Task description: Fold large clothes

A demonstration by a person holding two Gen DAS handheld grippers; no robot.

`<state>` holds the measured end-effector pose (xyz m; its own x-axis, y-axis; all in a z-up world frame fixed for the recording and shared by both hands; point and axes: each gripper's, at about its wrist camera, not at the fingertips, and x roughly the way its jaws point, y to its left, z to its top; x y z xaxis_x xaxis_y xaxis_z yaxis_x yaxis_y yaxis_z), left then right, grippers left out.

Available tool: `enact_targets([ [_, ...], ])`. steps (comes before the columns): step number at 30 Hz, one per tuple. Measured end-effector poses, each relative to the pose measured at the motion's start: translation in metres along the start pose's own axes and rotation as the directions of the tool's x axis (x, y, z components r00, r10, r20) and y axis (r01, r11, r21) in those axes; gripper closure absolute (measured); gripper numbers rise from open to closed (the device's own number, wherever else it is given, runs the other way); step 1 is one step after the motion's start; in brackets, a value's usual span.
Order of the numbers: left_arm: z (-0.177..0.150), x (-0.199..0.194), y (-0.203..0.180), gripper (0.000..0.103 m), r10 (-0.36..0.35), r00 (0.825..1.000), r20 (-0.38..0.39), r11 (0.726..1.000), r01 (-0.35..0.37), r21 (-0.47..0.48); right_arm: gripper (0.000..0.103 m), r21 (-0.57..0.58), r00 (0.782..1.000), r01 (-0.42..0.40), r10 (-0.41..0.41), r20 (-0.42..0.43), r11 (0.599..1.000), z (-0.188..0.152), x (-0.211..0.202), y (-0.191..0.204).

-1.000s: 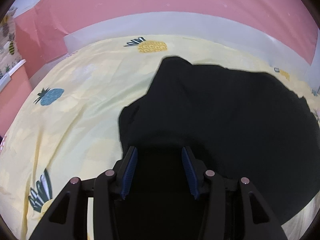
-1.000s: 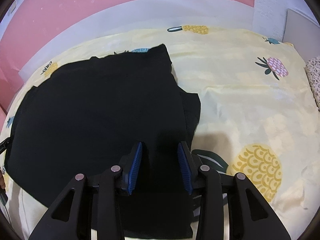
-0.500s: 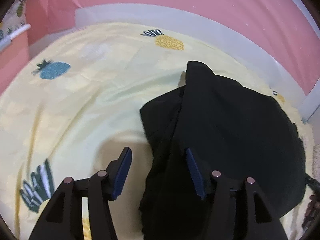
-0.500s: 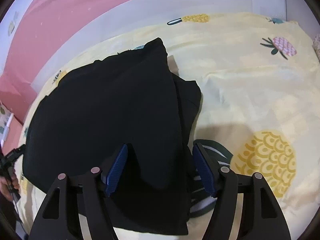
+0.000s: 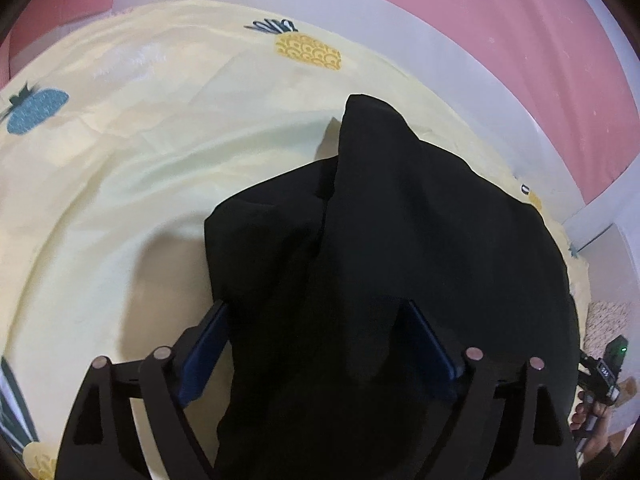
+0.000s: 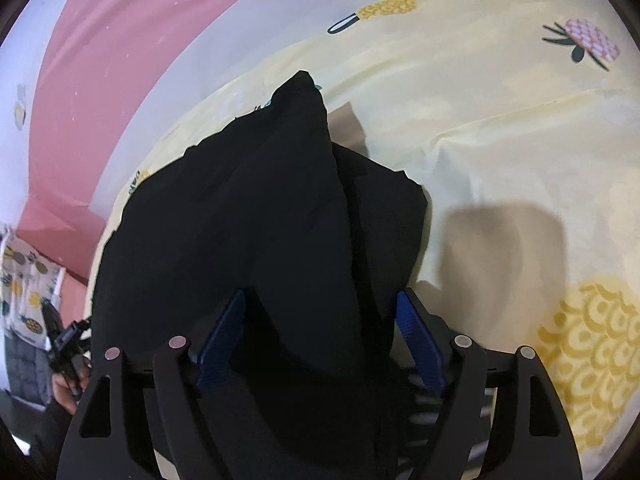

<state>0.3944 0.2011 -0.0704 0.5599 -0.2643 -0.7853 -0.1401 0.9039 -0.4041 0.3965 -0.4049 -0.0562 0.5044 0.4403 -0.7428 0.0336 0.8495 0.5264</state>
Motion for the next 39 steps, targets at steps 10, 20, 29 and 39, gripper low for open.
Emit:
enact_targets([
  [10,0.007,0.021,0.015,0.007,-0.102,0.993,-0.055,0.992,0.097,-0.081,0.018,0.103,0.992,-0.121,0.125,-0.033,0.987,0.009,0.027,-0.021],
  [20,0.007,0.027,0.005,0.015,-0.069,0.995,-0.078,0.997,0.067,-0.027,0.038,0.053,0.986,-0.152,0.155,-0.062,0.987,0.009,0.031,-0.008],
  [29,0.008,0.010,-0.029,0.061,0.044,0.998,-0.049,0.997,-0.040,0.073,0.070,0.012,0.995,-0.093,0.093,-0.031,0.996,0.008,0.012,0.015],
  [39,0.017,-0.035,-0.043,0.072,0.044,0.999,0.010,0.995,-0.045,0.092,0.075,-0.009,0.998,-0.063,0.063,0.003,0.998,0.010,-0.038,0.023],
])
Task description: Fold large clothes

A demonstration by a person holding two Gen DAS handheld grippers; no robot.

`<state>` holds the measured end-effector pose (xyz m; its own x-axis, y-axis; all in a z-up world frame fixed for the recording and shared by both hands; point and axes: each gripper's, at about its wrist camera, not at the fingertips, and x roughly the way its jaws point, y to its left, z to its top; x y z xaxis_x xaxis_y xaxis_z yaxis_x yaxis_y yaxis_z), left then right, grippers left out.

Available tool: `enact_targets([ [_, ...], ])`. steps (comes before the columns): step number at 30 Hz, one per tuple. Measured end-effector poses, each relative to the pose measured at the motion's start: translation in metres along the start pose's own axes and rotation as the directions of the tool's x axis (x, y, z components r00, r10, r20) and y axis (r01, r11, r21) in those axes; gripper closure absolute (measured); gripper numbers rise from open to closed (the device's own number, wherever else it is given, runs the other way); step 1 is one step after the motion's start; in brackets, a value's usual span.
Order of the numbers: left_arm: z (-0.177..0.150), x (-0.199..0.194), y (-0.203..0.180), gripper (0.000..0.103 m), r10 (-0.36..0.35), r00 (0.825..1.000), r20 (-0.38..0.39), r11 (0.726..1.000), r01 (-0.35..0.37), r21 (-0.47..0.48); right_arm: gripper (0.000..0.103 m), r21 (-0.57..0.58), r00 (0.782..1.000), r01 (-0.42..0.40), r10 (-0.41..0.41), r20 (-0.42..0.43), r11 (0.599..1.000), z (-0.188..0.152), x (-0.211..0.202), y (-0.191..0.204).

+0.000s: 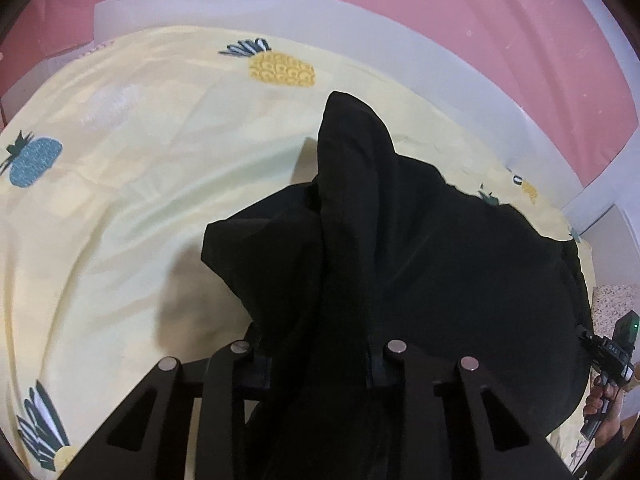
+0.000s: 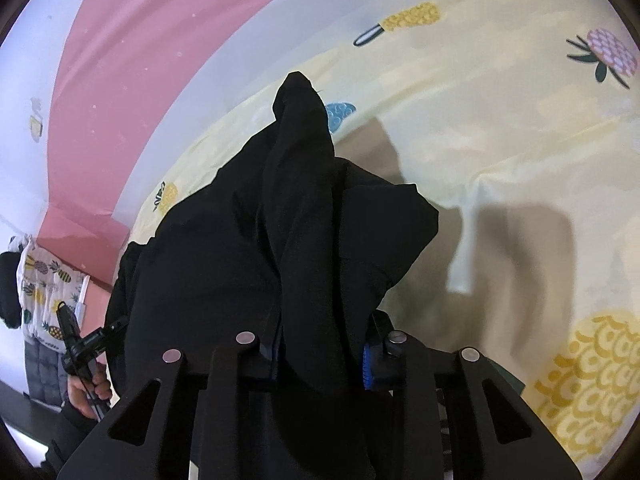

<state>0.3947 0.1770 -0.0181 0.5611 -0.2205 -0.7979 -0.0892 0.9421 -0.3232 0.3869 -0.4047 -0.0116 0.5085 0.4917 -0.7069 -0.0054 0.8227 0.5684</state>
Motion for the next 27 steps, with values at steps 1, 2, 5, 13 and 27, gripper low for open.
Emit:
enact_targets([
  [1,0.005,-0.003,0.002,0.072,0.000,1.000,0.003,1.000,0.000,0.002,0.075,-0.002,1.000,0.001,-0.001,0.001,1.000,0.000,-0.002,0.002],
  [2,0.005,-0.006,0.001,0.072,0.001,1.000,0.007,1.000,-0.001,0.002,0.075,-0.003,1.000,0.002,-0.002,0.002,1.000,0.001,-0.005,0.003],
  [5,0.007,-0.018,-0.001,0.073,-0.004,1.000,0.019,1.000,0.004,-0.003,0.076,-0.011,1.000,0.005,-0.005,0.005,1.000,0.003,-0.007,0.011],
  [13,0.008,-0.051,-0.003,0.074,-0.017,0.999,0.046,1.000,0.017,0.004,0.076,-0.029,1.000,-0.002,0.003,0.012,1.000,0.004,-0.020,0.027],
  [27,-0.052,-0.136,0.002,0.074,-0.054,0.996,0.068,0.999,0.053,0.007,0.076,-0.056,0.999,-0.028,0.030,0.030,0.998,-0.049,-0.092,0.051],
])
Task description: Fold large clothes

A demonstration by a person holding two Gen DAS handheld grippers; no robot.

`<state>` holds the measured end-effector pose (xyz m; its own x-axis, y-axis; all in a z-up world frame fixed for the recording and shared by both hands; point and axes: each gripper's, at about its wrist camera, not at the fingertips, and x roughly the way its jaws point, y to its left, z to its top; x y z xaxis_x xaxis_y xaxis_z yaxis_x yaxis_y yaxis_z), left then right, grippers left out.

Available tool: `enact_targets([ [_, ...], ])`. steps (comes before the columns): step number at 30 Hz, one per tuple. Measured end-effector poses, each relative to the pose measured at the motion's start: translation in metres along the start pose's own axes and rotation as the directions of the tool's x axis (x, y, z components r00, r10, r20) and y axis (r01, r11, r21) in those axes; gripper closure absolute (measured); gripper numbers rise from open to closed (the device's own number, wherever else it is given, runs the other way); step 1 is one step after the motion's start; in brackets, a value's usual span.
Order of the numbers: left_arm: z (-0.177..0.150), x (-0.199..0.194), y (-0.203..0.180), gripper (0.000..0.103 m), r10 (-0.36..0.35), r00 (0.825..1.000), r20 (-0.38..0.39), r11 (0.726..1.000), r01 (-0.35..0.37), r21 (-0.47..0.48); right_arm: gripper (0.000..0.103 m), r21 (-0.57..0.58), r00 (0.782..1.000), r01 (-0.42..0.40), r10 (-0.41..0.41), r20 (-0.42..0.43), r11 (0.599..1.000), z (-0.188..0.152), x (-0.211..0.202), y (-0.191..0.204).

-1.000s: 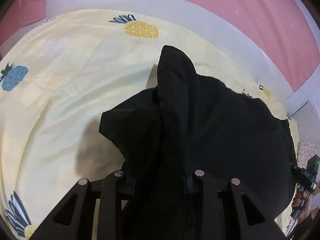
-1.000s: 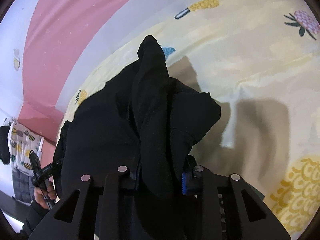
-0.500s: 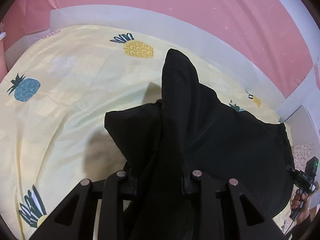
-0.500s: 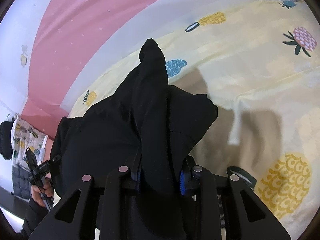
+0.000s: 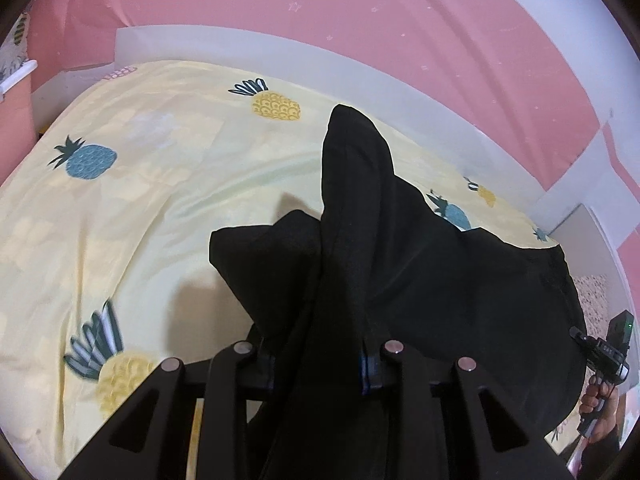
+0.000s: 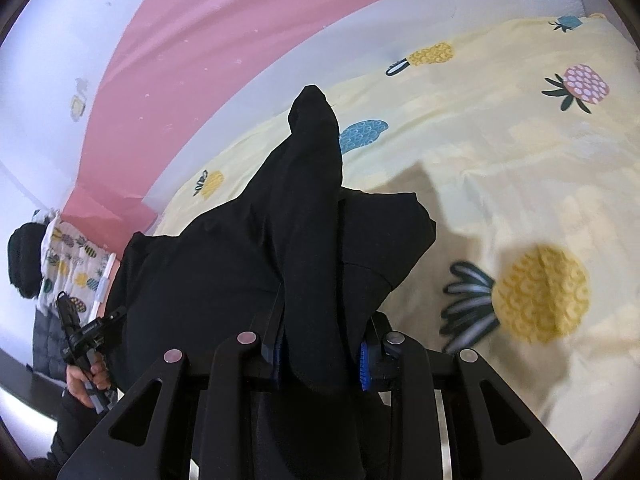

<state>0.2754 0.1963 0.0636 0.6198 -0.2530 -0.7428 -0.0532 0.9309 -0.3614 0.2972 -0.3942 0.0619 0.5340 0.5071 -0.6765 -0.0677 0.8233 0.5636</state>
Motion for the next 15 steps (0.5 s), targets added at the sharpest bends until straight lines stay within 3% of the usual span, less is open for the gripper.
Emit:
enact_targets([
  [7,-0.049,-0.022,0.008,0.074,-0.016,1.000,-0.018,1.000,0.015,-0.016,0.076,0.033,1.000,-0.002,0.002,-0.020,0.999,-0.045,-0.020,-0.010],
  [15,-0.108,0.011,0.029,0.073,0.007,0.996,-0.094,0.999,-0.011,-0.041,0.075,0.113,0.994,0.035,-0.023,-0.103,0.993,-0.091,-0.001,-0.049],
])
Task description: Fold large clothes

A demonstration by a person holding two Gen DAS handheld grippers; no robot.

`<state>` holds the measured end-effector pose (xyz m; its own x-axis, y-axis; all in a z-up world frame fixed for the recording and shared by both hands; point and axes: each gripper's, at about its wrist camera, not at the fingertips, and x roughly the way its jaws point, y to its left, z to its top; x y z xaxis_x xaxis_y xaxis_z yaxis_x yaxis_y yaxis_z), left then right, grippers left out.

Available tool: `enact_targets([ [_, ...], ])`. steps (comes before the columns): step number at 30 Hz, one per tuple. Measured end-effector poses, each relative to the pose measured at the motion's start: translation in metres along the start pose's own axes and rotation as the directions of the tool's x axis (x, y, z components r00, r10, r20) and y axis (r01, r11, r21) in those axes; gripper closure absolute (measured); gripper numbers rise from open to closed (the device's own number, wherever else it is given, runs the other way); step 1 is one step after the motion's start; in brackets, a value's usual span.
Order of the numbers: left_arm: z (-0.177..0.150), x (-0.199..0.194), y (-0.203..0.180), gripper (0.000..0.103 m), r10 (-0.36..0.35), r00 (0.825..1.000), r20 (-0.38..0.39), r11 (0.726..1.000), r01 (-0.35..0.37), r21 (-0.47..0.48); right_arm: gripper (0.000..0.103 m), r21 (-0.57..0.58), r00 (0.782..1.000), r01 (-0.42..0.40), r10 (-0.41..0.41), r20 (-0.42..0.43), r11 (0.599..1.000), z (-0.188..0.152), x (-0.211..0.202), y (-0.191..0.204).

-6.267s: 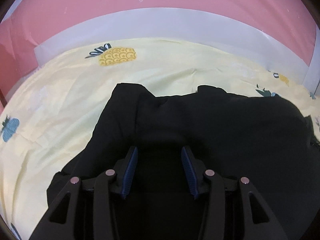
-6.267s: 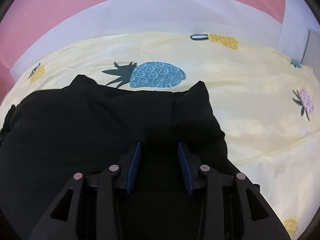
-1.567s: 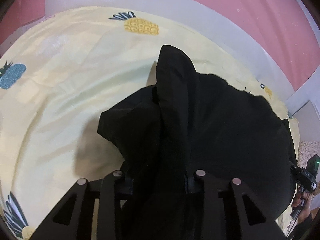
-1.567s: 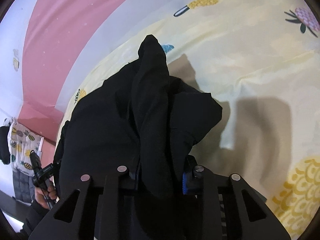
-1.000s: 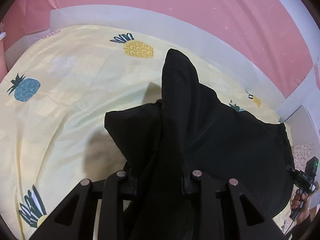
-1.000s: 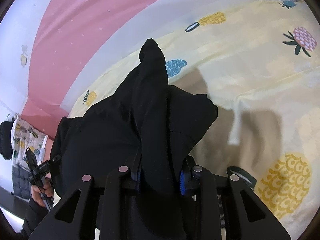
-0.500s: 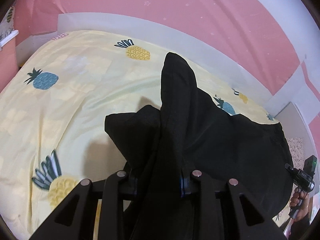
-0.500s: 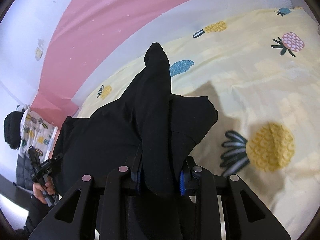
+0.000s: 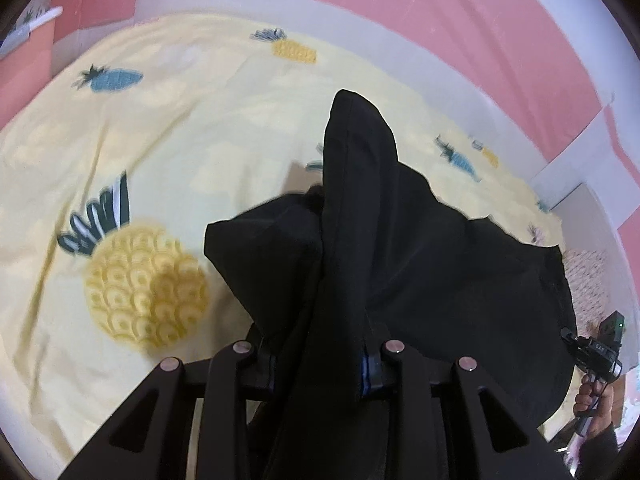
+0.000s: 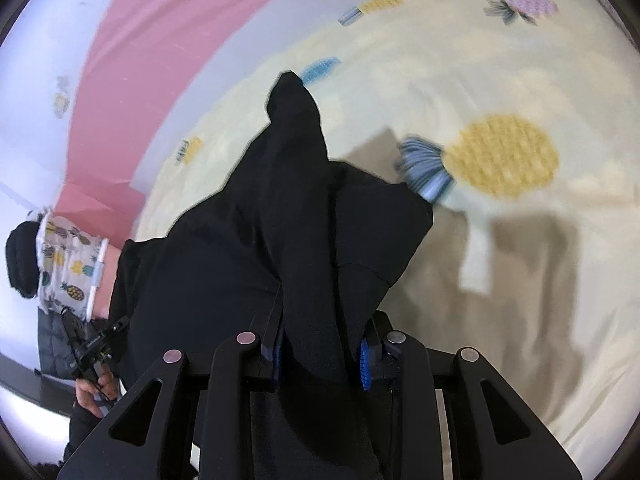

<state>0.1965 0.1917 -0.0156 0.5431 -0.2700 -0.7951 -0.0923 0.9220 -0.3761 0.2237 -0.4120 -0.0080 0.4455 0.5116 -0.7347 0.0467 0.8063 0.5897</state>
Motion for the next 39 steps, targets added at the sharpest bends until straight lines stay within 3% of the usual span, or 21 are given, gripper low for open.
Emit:
enact_targets([
  [5,-0.008,0.018,0.009,0.066,0.001,1.000,0.003,1.000,-0.001,0.007,0.067,0.027,1.000,0.006,-0.005,-0.027,1.000,-0.003,0.020,-0.016],
  [10,-0.010,0.025,0.011,0.053,0.011,1.000,0.000,1.000,-0.011,0.006,0.045,0.044,0.998,0.048,-0.046,-0.048,0.998,-0.004,0.026,-0.024],
  [15,-0.010,0.003,0.013,0.047,0.013,1.000,-0.012,1.000,-0.013,-0.010,0.044,-0.015,0.992,0.125,-0.125,-0.003,0.992,-0.008,0.002,-0.012],
  [20,-0.014,-0.018,0.005,0.046,0.083,0.996,0.036,0.996,-0.084,0.028,0.044,-0.079,0.972,0.203,-0.192,0.136,0.976,-0.003,-0.029,0.005],
  [24,-0.012,-0.040,0.000,0.046,0.215,0.965,0.150,0.976,-0.217,-0.006,0.044,-0.164,0.963,0.217,-0.183,0.200,0.962,-0.001,-0.029,0.036],
  [27,-0.004,-0.044,-0.016,0.046,0.162,0.967,0.196,0.986,-0.169,0.016,0.044,-0.247,0.964,0.211,-0.160,0.212,0.946,-0.007,-0.010,0.063],
  [31,0.012,-0.009,-0.059,0.046,0.072,0.979,0.189,0.979,-0.106,0.174,0.044,-0.296,0.964,0.226,-0.170,0.202,0.928,-0.004,0.030,0.079],
  [34,0.029,0.035,-0.073,0.046,0.112,0.979,0.173,0.956,-0.154,0.248,0.044,-0.303,0.950,0.286,-0.229,0.212,0.909,0.007,0.054,0.075],
  [36,0.038,0.064,-0.067,0.046,0.168,0.974,0.155,0.948,-0.203,0.247,0.045,-0.321,0.929,0.357,-0.298,0.219,0.877,0.014,0.072,0.067],
  [39,0.043,0.085,-0.051,0.046,0.160,0.977,0.142,0.962,-0.186,0.199,0.045,-0.291,0.921,0.379,-0.327,0.213,0.879,0.021,0.084,0.053],
])
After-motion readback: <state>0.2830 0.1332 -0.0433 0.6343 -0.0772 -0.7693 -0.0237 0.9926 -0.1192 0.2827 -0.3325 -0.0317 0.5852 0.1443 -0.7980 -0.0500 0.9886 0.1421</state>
